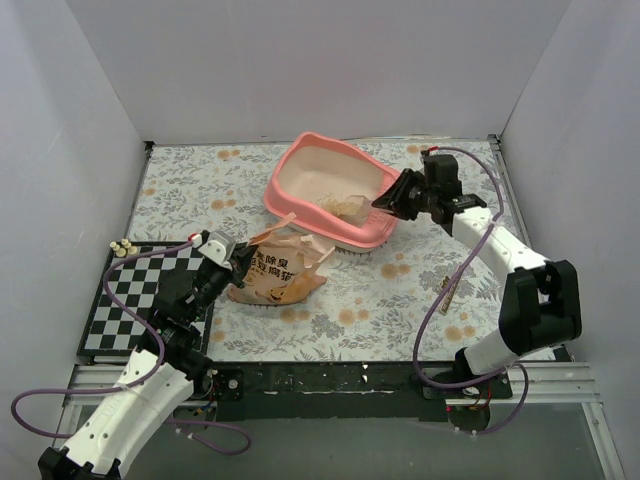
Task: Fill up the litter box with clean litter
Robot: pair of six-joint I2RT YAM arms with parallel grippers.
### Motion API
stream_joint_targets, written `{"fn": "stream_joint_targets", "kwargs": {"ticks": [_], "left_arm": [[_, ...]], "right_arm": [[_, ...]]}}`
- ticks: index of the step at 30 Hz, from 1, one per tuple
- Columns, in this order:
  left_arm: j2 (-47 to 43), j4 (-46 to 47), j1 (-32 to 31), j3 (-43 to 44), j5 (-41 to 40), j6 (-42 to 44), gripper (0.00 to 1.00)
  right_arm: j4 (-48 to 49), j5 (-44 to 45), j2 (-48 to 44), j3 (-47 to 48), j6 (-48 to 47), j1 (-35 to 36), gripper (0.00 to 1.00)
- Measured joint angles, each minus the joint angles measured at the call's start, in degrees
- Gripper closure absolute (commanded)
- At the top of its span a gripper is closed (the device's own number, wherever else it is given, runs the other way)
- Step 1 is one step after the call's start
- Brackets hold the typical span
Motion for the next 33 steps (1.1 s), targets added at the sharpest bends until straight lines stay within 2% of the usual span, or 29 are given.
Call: {"fn": "stream_joint_targets", "kwargs": {"ticks": [3, 9, 12, 15, 19, 23, 29, 33], "left_arm": [[0.0, -0.8, 0.0, 0.3, -0.1, -0.8, 1.0], [1.3, -5.6, 0.0, 3.6, -0.7, -1.2, 1.0], [2.6, -8.2, 0.0, 5.7, -0.7, -1.3, 1.0], [2.8, -9.8, 0.0, 6.5, -0.6, -1.4, 1.0], [2.3, -11.2, 0.0, 7.0, -0.3, -1.6, 1.0], [0.4, -12.9, 0.0, 7.1, -0.3, -2.4, 1.0], [-4.0, -17.0, 0.0, 7.1, 0.5, -2.8, 1.0], [-3.3, -20.2, 0.0, 9.0, 2.0, -2.5, 1.0]], "right_arm": [[-7.2, 0.4, 4.9, 8.5, -6.4, 0.2, 0.99], [-25.3, 4.3, 16.1, 37.1, -21.4, 2.4, 0.99], [-33.0, 7.6, 19.4, 48.3, -27.1, 4.9, 0.99], [-39.8, 11.3, 20.5, 54.5, -30.9, 8.0, 0.99], [-46.7, 16.6, 20.1, 57.7, -34.2, 12.4, 0.99], [-51.2, 17.9, 17.7, 57.6, -35.4, 14.7, 0.99], [-51.7, 10.3, 4.9, 51.8, -34.6, 15.1, 0.99], [-51.8, 2.6, -3.1, 50.1, -33.6, 16.3, 0.99]]}}
